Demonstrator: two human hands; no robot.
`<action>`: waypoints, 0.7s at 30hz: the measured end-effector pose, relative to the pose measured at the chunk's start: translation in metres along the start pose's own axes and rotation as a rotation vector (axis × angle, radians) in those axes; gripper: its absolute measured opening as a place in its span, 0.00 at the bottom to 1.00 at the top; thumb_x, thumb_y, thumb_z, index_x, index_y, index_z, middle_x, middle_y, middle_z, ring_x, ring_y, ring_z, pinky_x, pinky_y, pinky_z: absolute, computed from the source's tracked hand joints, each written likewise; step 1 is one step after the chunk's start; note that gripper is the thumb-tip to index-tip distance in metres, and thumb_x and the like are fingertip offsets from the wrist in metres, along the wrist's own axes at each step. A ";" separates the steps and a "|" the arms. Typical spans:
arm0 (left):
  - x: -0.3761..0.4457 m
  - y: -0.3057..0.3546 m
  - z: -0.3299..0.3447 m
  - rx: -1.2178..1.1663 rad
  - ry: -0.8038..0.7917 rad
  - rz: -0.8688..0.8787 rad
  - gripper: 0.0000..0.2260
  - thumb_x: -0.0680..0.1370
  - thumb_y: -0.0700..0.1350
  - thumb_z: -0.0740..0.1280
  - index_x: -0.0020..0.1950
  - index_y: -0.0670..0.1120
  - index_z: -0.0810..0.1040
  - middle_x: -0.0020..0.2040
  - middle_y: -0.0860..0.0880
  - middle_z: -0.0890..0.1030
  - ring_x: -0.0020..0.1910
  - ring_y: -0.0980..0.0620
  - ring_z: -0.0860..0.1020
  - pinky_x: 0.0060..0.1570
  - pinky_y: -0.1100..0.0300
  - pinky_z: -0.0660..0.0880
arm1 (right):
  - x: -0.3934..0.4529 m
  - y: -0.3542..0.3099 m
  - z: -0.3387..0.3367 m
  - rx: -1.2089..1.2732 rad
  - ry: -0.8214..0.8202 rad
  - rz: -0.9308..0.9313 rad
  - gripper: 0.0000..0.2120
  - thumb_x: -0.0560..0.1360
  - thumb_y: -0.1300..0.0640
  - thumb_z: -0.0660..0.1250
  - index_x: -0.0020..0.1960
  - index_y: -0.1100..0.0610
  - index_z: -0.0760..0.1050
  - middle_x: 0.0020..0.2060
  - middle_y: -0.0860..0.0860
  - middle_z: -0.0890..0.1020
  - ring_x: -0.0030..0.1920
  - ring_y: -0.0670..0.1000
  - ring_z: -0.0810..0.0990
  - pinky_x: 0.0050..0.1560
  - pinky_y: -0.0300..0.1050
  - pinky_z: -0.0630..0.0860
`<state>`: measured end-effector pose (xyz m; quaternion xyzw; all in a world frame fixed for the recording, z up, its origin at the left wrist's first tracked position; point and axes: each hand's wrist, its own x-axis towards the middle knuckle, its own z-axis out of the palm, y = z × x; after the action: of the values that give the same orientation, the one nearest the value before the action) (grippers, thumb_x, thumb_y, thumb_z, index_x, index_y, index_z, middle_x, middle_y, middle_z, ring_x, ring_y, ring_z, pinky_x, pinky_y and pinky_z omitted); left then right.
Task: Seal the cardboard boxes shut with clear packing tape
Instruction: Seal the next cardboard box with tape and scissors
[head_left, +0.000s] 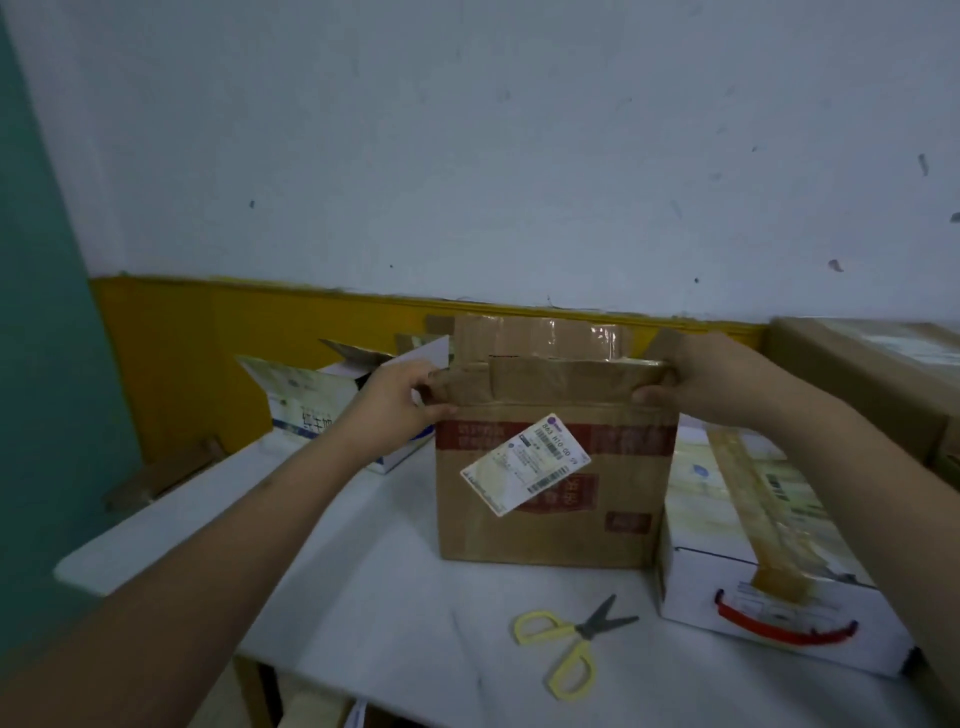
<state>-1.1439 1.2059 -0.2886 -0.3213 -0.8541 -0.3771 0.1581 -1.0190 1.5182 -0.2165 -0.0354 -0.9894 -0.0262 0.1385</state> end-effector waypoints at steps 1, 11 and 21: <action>-0.004 -0.002 0.003 -0.015 0.030 0.037 0.06 0.74 0.38 0.76 0.44 0.49 0.83 0.44 0.51 0.81 0.42 0.61 0.78 0.42 0.58 0.78 | -0.002 -0.007 -0.005 -0.066 -0.021 -0.001 0.14 0.76 0.42 0.68 0.48 0.53 0.79 0.43 0.51 0.81 0.42 0.50 0.77 0.44 0.49 0.78; -0.041 -0.011 0.035 -0.016 0.279 0.208 0.12 0.75 0.39 0.76 0.57 0.50 0.86 0.50 0.67 0.75 0.48 0.65 0.76 0.42 0.71 0.73 | -0.014 -0.070 0.027 -0.156 0.108 -0.332 0.18 0.83 0.48 0.55 0.71 0.38 0.70 0.58 0.41 0.81 0.55 0.46 0.80 0.37 0.41 0.75; -0.055 0.001 0.030 0.079 0.158 0.170 0.18 0.78 0.52 0.71 0.68 0.56 0.78 0.57 0.66 0.69 0.46 0.70 0.74 0.37 0.73 0.67 | -0.024 -0.055 0.078 -0.062 0.277 -0.365 0.27 0.80 0.41 0.54 0.77 0.46 0.63 0.69 0.46 0.75 0.65 0.51 0.76 0.55 0.47 0.76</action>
<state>-1.1029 1.2054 -0.3362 -0.3553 -0.8230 -0.3524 0.2687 -1.0216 1.4664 -0.3003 0.1439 -0.9496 -0.0857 0.2649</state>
